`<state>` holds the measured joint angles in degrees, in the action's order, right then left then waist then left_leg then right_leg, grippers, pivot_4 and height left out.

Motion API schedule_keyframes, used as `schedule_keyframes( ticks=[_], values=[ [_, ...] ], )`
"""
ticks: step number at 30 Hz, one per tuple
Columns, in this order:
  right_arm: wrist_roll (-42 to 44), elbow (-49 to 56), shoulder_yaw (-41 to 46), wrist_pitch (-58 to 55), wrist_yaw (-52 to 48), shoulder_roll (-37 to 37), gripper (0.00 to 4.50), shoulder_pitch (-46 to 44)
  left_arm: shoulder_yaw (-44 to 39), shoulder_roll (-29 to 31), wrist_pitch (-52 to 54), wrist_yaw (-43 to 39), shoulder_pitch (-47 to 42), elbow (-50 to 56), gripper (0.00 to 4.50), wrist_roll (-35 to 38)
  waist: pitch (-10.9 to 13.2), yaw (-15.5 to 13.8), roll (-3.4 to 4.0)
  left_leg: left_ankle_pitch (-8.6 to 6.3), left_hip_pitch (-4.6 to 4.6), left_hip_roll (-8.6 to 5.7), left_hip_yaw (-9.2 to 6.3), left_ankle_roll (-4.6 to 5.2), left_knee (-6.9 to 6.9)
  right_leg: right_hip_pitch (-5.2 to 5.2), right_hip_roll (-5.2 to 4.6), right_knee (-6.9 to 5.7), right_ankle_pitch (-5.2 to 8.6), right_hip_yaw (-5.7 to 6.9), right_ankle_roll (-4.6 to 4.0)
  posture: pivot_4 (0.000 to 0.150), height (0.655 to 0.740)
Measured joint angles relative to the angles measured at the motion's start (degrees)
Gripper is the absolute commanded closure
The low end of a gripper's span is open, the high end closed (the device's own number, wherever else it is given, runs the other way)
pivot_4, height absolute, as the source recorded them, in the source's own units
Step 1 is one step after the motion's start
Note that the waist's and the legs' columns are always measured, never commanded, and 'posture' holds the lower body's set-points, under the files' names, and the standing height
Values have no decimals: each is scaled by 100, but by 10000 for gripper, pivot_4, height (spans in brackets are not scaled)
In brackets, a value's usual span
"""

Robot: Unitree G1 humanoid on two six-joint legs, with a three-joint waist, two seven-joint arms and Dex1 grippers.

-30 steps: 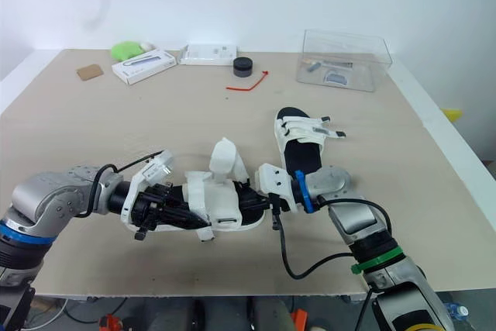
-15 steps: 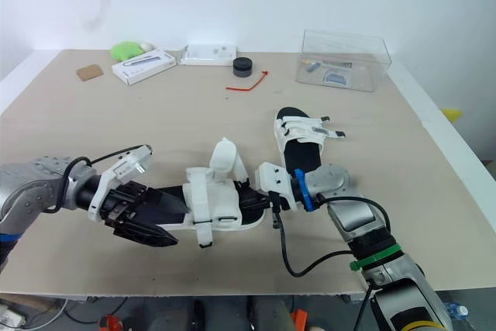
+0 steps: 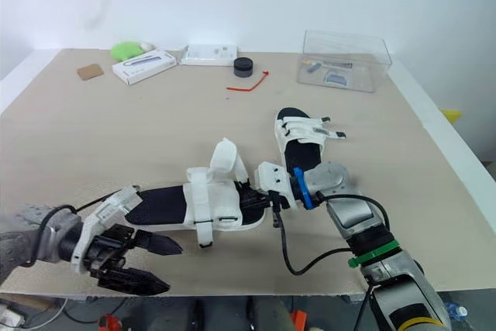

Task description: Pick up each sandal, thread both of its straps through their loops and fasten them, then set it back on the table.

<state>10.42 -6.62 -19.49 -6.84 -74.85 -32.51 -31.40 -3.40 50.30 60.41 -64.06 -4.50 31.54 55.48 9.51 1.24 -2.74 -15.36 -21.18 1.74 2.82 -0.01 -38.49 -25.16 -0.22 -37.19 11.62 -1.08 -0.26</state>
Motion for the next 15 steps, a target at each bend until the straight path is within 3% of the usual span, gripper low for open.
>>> schedule_keyframes(
  ticks=[15],
  values=[
    [-1,-1,0,-21,-26,-1,45000,-9,739,-779,-1052,637,4,-406,359,-1000,-1,-3,6,3,1,-2,5,3,3,1,1,1,-13,-3,16,1500,7400]
  ],
)
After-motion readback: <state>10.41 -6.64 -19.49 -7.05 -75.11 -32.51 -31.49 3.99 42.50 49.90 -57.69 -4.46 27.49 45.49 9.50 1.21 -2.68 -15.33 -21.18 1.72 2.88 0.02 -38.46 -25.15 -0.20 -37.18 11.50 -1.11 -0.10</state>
